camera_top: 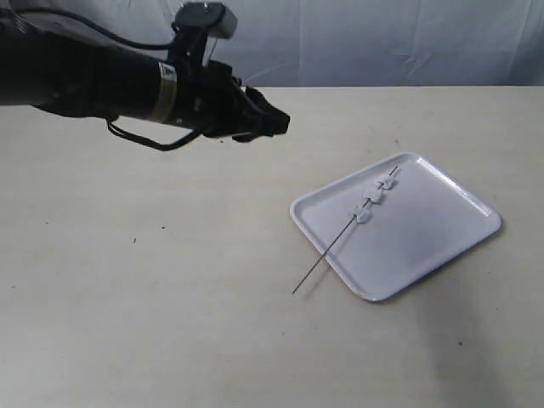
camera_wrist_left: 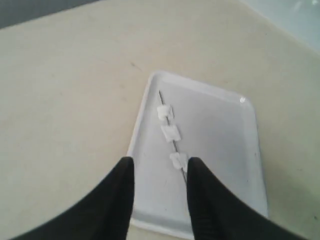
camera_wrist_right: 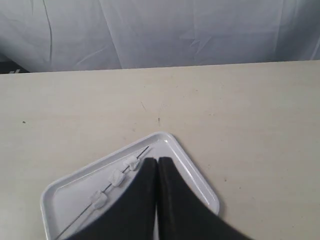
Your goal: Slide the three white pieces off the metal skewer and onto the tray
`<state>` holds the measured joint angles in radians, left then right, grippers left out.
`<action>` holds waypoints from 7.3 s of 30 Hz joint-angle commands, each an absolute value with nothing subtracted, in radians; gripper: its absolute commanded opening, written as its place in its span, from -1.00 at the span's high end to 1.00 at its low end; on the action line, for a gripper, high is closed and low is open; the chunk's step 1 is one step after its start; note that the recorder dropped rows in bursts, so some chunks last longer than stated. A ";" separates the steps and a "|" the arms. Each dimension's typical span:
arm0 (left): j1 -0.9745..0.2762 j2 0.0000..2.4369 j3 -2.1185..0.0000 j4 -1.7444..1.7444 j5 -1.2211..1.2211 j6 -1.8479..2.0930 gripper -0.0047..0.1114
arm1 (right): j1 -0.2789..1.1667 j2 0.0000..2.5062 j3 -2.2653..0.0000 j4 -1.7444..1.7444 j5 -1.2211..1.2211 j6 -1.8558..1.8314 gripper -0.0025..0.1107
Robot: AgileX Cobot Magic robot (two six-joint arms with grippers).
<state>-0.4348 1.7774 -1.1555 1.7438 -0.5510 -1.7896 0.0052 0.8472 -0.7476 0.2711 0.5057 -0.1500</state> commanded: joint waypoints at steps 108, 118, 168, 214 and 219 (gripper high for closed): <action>-0.660 1.888 -1.045 1.744 -0.513 -1.677 0.92 | 0.000 0.936 -0.714 0.286 0.563 -0.142 0.97; -0.507 1.693 -0.907 1.744 -0.612 -1.697 0.92 | 0.000 0.943 -0.596 0.454 0.408 -0.115 0.54; -0.498 1.572 -0.667 1.339 -0.965 -1.441 0.92 | 0.000 1.098 -0.594 1.508 0.483 -0.706 0.75; -0.498 1.572 -0.667 1.613 -0.890 -1.597 0.92 | 0.000 1.098 -0.594 1.500 0.277 -0.706 0.97; -0.498 1.572 -0.667 1.623 -0.890 -1.597 0.92 | 0.000 1.098 -0.594 1.485 0.243 -0.706 0.97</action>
